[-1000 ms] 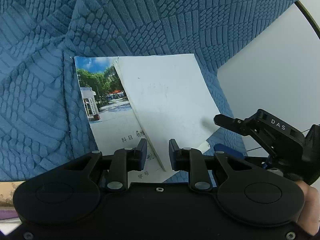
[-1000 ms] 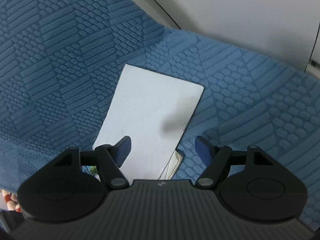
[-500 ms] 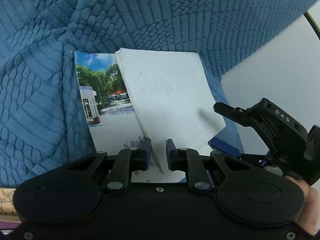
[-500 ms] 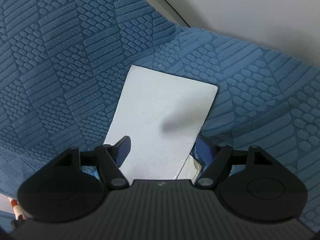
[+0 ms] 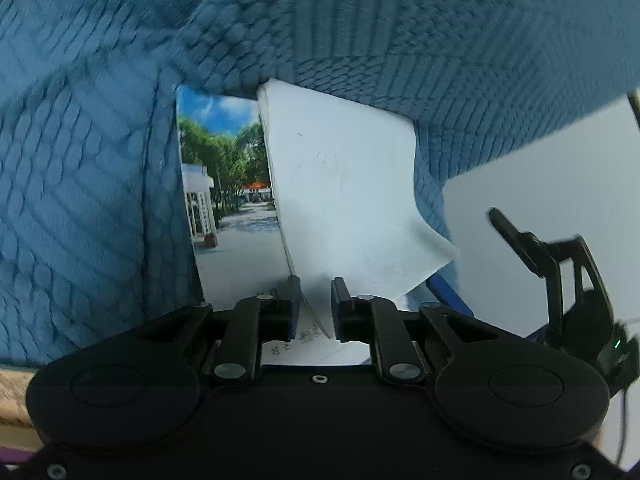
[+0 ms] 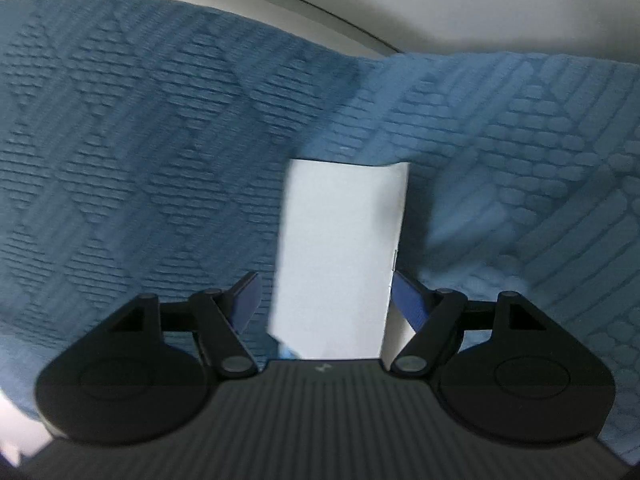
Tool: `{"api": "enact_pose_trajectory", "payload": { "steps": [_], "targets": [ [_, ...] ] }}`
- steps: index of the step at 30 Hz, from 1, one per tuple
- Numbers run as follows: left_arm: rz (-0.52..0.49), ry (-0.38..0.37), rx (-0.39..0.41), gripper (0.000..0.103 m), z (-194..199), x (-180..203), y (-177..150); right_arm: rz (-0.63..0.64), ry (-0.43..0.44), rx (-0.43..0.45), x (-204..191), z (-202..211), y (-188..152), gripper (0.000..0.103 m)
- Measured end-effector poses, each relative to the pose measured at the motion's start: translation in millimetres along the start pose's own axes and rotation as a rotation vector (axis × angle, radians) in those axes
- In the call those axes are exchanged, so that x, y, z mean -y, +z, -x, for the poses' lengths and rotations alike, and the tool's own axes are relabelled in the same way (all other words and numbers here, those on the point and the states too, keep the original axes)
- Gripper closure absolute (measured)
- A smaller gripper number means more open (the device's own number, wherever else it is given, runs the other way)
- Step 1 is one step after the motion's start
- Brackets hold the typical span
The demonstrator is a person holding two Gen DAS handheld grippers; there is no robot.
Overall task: Organize objects
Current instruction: 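Close the right tool on the white sheet's edge and lift it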
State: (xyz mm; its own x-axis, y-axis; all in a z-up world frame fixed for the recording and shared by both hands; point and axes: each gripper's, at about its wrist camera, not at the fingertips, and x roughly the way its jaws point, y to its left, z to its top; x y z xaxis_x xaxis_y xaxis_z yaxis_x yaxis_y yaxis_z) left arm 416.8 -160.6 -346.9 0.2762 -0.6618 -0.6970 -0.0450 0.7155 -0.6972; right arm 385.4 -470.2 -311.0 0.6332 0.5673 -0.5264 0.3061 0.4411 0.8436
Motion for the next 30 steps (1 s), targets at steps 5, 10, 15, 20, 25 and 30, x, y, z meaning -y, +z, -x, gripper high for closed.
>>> {"api": "enact_pose_trajectory", "payload": {
  "steps": [5,10,15,20,25,30],
  "targets": [
    [0.144,-0.104,0.0,0.08,4.6,-20.3,2.2,-0.003,0.122,-0.037,-5.0,-4.4,-1.0,0.03],
    [0.241,-0.191,0.017,0.081,13.1,-35.0,4.2,0.001,0.08,-0.068,-5.2,-12.5,-8.9,0.051],
    [0.268,-0.248,0.029,0.082,23.6,-36.8,8.7,-0.007,0.018,-0.063,-4.2,-16.4,-27.1,0.07],
    [0.27,-0.28,0.026,0.085,21.9,-26.6,13.0,0.038,-0.011,-0.098,-12.9,-28.3,-57.0,0.075],
    [0.252,-0.266,0.038,0.083,20.7,-17.8,15.7,0.048,-0.055,-0.045,-16.9,-26.1,-68.7,0.092],
    [0.271,-0.248,0.051,0.065,42.2,-26.7,15.2,0.042,-0.01,-0.046,-19.3,-14.5,-63.0,0.093]
  ]
}}
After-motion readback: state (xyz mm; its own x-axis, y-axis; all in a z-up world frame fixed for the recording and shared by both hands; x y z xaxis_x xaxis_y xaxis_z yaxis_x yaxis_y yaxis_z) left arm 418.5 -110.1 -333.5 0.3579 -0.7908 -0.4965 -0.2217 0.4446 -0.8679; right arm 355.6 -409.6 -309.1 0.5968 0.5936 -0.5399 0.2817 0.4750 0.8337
